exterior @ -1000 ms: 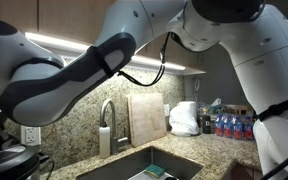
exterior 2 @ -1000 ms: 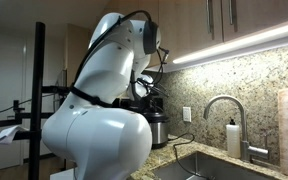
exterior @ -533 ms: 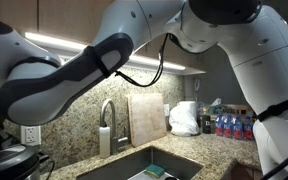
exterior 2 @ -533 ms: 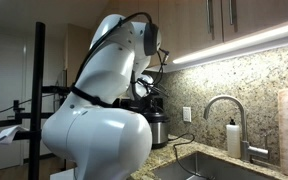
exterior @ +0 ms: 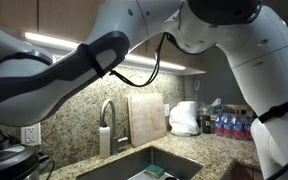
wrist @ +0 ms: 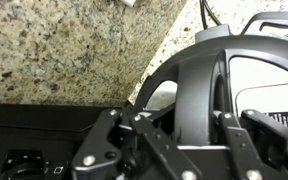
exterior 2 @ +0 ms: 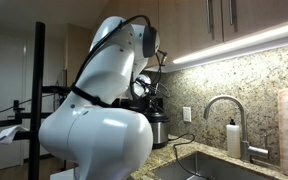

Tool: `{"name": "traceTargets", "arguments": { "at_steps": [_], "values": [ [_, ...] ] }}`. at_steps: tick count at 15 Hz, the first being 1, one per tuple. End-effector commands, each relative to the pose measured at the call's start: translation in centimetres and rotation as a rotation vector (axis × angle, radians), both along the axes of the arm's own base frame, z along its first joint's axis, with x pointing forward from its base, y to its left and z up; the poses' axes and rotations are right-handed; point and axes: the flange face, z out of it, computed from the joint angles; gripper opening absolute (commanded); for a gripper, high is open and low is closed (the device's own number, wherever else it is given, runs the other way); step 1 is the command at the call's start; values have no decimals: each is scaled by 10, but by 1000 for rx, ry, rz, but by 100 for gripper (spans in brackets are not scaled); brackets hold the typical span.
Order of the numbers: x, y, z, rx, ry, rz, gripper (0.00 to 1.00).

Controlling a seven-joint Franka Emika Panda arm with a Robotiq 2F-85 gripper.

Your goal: Pick up the cooker lid and put it on the cooker machine

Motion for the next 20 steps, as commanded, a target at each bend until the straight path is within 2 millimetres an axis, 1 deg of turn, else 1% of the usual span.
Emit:
{"name": "traceTargets", "arguments": {
  "at_steps": [1, 4, 9, 12, 15, 20],
  "values": [
    [18, 5, -34, -22, -26, -187, 1],
    [15, 14, -42, -37, -45, -311, 1],
    [17, 13, -49, -34, -50, -493, 1],
    [14, 12, -54, -26, -42, -564, 1],
    [10, 12, -55, -1, -35, -624, 1],
    [2, 7, -53, 80, -23, -713, 1]
  ]
}}
